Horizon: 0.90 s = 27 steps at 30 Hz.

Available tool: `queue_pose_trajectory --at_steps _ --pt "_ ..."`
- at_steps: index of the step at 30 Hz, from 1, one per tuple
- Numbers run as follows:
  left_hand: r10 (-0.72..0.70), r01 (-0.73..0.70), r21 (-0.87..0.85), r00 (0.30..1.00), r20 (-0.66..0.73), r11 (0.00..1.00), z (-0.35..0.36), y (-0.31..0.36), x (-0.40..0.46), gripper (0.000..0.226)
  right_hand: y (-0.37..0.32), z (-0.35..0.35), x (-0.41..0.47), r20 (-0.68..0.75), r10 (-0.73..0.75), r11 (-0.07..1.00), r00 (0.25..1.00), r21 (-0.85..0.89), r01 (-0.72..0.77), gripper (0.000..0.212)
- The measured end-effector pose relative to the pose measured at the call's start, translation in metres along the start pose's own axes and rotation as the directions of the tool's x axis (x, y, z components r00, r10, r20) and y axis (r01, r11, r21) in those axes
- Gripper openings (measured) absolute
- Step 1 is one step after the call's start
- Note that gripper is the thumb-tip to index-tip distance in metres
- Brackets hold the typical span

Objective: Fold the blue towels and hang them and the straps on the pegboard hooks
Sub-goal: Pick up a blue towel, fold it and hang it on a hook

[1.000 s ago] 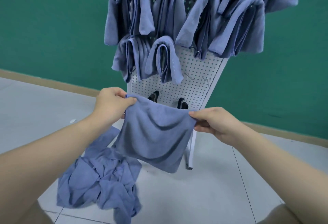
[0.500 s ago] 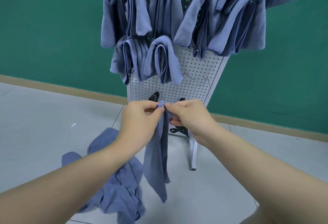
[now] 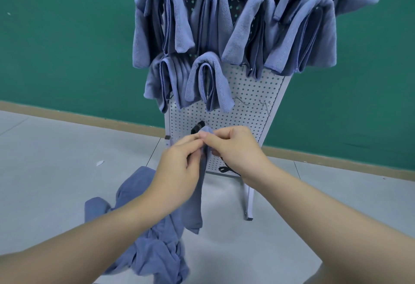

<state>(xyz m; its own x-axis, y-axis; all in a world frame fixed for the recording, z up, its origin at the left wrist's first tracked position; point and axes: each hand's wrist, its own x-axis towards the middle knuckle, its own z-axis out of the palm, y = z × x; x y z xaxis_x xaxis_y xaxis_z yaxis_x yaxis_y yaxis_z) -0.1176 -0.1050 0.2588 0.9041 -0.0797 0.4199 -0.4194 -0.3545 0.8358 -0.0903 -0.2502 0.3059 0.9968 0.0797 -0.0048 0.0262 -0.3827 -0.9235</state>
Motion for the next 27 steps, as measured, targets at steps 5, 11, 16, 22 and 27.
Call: queue_pose_trajectory --at_steps 5,11,16,22,27 --pt "-0.051 0.049 -0.064 0.998 -0.040 0.997 -0.020 0.010 0.012 0.037 -0.010 -0.008 0.003 -0.051 -0.032 0.998 0.998 -0.058 0.029 0.029" --pt "0.025 -0.043 0.072 0.972 0.234 0.996 -0.048 0.015 0.025 0.045 -0.028 -0.015 -0.012 0.113 -0.195 0.964 0.974 -0.158 0.212 0.023" --pt "-0.049 0.025 0.082 0.954 0.297 0.996 -0.050 0.017 0.022 0.044 -0.027 -0.015 -0.019 0.143 -0.237 0.967 0.961 -0.061 0.248 0.024" --pt "-0.058 0.053 0.028 0.950 0.307 0.998 -0.053 0.015 0.019 0.059 -0.013 -0.012 -0.022 0.284 -0.226 0.971 0.932 -0.010 0.238 0.020" --pt "-0.149 0.079 0.190 0.908 0.392 0.979 -0.067 0.011 0.028 0.058 -0.005 -0.022 -0.016 0.229 -0.227 0.973 0.947 0.013 0.230 0.021"
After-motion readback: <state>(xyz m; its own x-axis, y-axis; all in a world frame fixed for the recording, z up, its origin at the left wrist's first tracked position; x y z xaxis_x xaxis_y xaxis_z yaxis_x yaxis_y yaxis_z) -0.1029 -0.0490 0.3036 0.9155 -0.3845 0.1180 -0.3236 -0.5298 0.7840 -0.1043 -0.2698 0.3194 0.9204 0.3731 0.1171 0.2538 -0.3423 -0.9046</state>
